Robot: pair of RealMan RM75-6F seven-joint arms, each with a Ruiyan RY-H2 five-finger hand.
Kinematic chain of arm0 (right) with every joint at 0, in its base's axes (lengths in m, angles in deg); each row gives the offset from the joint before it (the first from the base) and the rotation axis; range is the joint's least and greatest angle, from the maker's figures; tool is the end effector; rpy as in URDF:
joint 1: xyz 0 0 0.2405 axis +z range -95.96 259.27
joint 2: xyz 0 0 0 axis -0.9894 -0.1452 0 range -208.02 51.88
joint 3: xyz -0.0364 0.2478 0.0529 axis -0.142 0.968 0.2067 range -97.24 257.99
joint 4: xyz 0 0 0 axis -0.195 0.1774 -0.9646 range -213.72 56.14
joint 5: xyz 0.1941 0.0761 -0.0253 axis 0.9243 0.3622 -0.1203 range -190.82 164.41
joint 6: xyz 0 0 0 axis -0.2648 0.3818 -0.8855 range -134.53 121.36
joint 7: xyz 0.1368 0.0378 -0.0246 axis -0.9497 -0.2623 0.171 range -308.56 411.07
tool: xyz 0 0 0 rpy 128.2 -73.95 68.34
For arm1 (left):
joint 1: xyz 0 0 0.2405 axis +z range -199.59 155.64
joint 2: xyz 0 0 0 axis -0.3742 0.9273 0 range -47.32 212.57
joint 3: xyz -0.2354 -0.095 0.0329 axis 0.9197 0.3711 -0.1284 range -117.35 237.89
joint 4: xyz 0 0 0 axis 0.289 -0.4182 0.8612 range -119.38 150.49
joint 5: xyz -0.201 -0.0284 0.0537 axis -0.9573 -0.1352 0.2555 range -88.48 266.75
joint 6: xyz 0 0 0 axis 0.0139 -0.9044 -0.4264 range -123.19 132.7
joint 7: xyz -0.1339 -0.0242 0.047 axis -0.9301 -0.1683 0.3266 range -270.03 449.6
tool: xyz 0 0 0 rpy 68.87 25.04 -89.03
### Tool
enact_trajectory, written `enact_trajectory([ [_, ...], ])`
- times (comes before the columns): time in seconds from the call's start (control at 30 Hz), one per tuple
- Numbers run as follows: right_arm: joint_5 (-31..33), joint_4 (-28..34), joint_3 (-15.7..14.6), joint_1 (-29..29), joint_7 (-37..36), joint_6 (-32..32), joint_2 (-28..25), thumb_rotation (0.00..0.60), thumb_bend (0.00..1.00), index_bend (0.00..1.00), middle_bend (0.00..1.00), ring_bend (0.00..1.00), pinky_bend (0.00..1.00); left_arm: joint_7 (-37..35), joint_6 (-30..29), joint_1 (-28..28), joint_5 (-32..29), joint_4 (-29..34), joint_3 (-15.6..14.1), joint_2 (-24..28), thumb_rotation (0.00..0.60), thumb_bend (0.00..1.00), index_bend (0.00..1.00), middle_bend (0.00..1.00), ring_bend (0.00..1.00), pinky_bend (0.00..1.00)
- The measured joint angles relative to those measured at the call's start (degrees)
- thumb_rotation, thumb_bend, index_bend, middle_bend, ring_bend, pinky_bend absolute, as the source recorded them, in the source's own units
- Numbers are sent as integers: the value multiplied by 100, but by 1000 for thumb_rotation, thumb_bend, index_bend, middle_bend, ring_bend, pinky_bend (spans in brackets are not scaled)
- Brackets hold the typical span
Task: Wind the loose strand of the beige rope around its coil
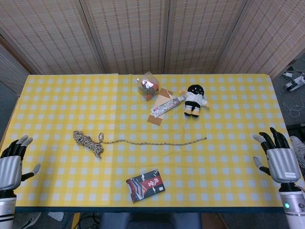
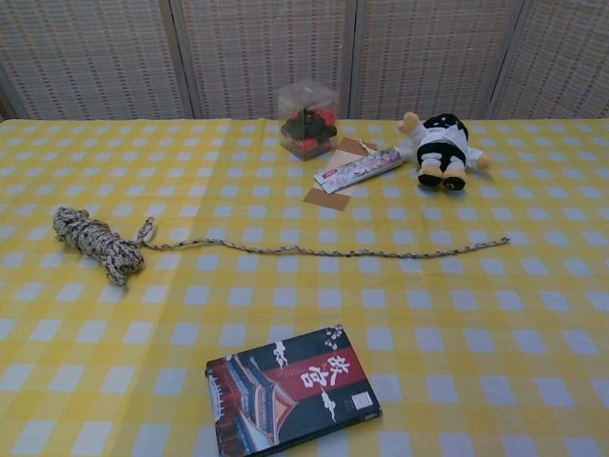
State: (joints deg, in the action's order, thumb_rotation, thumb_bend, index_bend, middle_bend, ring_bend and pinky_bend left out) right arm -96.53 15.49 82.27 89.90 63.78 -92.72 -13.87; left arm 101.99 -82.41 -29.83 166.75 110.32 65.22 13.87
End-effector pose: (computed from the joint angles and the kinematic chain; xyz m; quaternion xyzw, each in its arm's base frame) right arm -0.2997 -0.1950 0.1580 0.6246 -0.3242 0.3431 0.6221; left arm -0.3003 0.2017 0.1459 -0.5659 -0.3656 -0.3671 0.6413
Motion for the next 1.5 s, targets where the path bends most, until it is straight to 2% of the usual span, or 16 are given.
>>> enact_trajectory([
  [0.33,-30,86,72,-94,-36,-53,-44,600,249,237,200,27,100,37,154,-125,99,-1,69,-76,600,225,214,171,155,200],
  [0.63,-91,262,107,-129,32,-39,-104,600,249,237,200,28,100,48,635,-646,426,-187,198,-179,600,225,252,220,181,200],
  [0.93,-157,376,133,-196,40,-94,-170,600,249,237,200,28,100,85,1733,-1523,589,-847,314,-530,600,225,273,236,183,200],
  [1.17,-142,395,159,-249,-23,-107,-220,600,249,237,200,28,101,276,2640,-2262,660,-1614,309,-908,600,224,296,254,183,200],
  [1.5,-92,339,191,-297,-151,-81,-234,600,249,237,200,28,103,300,3031,-2585,703,-2396,119,-1240,600,225,300,258,183,200],
])
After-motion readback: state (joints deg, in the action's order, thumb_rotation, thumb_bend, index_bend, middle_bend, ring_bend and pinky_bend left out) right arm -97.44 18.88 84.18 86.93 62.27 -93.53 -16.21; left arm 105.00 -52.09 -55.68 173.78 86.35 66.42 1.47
